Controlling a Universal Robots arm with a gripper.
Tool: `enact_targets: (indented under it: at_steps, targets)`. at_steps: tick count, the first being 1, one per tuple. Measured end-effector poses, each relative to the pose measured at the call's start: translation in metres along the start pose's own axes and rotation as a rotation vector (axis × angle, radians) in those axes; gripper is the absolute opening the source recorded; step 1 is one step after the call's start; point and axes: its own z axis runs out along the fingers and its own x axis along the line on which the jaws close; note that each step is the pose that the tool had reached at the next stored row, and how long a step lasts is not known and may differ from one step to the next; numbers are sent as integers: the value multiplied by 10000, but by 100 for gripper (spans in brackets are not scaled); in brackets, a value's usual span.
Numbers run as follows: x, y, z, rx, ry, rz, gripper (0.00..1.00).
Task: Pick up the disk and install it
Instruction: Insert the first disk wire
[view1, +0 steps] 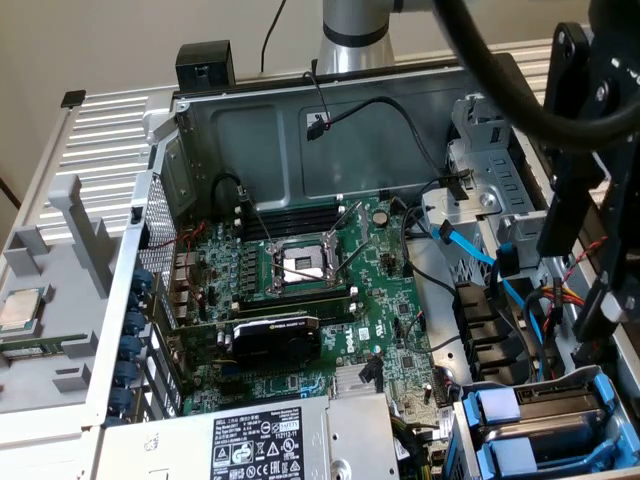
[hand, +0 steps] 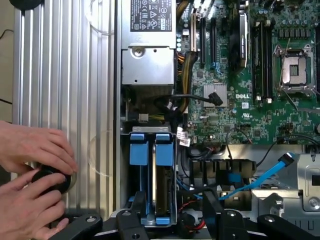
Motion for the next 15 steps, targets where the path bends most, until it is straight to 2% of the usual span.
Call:
enact_targets:
  at_steps: [2, 10, 13, 15]
  targets:
    - [-5, -4, 0, 71, -3, 62, 57]
    - [-8, -5, 0, 484, -43, 575, 57]
    - [-10, -7, 1, 567, -66, 768, 57]
    - [-27, -10, 13, 571, -77, 798, 57]
